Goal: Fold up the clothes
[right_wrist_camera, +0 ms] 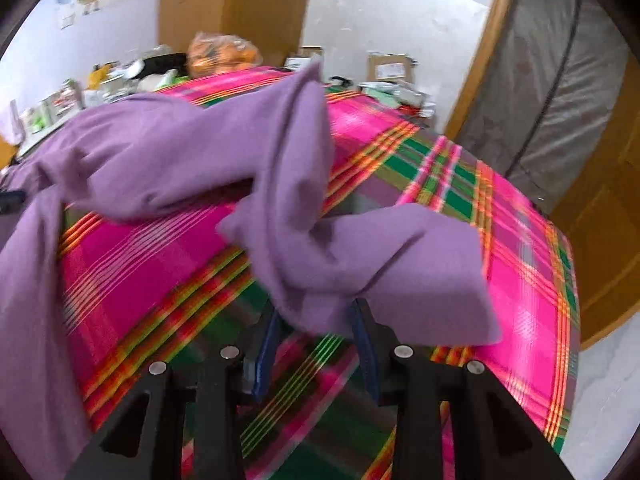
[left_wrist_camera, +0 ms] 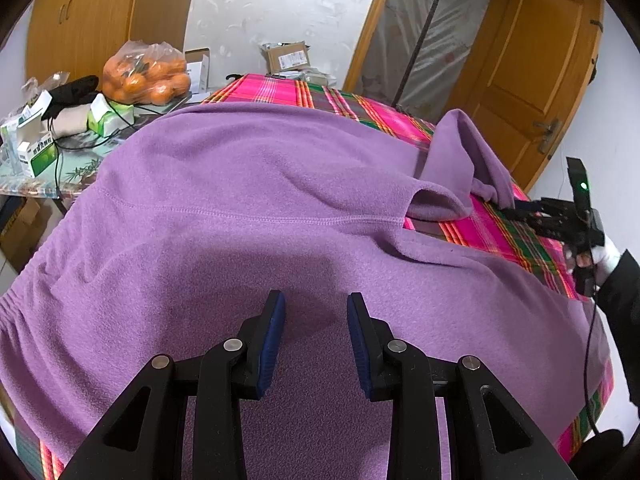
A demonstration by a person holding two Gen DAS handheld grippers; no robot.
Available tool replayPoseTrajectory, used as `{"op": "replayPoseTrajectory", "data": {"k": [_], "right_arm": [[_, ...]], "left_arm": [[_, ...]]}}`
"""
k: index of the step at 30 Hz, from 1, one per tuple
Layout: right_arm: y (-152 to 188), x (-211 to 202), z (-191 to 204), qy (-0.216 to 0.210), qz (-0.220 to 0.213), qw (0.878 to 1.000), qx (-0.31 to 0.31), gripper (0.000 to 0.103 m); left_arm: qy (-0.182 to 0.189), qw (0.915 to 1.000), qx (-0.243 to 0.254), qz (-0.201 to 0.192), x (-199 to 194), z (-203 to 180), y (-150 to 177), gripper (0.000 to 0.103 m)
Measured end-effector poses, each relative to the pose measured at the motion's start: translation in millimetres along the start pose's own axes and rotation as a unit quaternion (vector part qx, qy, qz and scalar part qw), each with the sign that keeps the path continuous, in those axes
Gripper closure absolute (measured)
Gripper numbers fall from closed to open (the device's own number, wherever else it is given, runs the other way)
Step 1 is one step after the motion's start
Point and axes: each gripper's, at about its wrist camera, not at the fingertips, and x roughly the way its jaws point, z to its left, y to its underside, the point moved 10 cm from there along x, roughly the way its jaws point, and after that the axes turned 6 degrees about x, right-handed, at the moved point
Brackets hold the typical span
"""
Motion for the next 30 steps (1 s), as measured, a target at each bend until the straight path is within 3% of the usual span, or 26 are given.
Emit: {"op": "replayPoseTrajectory", "data": {"k": [1, 2, 5, 14, 18, 20, 23, 30], "right_arm": [[-1.9, 2.3, -0.1, -0.002, 0.004, 1.0, 0.005, 0.08], [-3.2, 3.2, 0.3, 0.0, 0.009, 1.0, 0.006, 0.101], [-12.4, -17.4, 3.4, -0.001, -0.003, 1.0, -0.002, 0.1], [-74.4, -135.5, -4.3, 0.003, -0.083, 0.996, -0.007, 0.1], [-111.5, -125.3, -34.7, 0.068, -0.078, 0.995, -0.012, 0.098], [-117.8, -102.3, -62.4, 0.118, -0.054, 0.991, 0.02, 0.09], [-103.8, -86.4, -101.4, 0.165, -0.035, 0.98, 0.101, 0.085], [-9.7, -124.1, -114.2, 0.098, -0.077, 0.951, 0.284, 0.072]], "left_arm": [[0.0, 1.0, 0.0, 0.0, 0.2, -0.2, 0.1, 0.07], [0.001, 1.0, -0.001, 0.0, 0.3, -0.3, 0.1, 0.07], [0.004, 1.0, -0.004, -0.001, 0.1, -0.4, 0.0, 0.07], [0.01, 0.9999, -0.009, -0.003, -0.1, 0.4, 0.4, 0.07], [0.012, 0.9999, -0.01, -0.003, -0.4, 0.7, 0.5, 0.07], [0.014, 0.9998, -0.012, -0.004, -0.6, 0.6, 0.5, 0.07], [0.016, 0.9997, -0.015, -0.005, -1.3, 1.2, 0.9, 0.07], [0.014, 0.9998, -0.014, -0.004, -1.2, 0.8, 0.8, 0.07]]}}
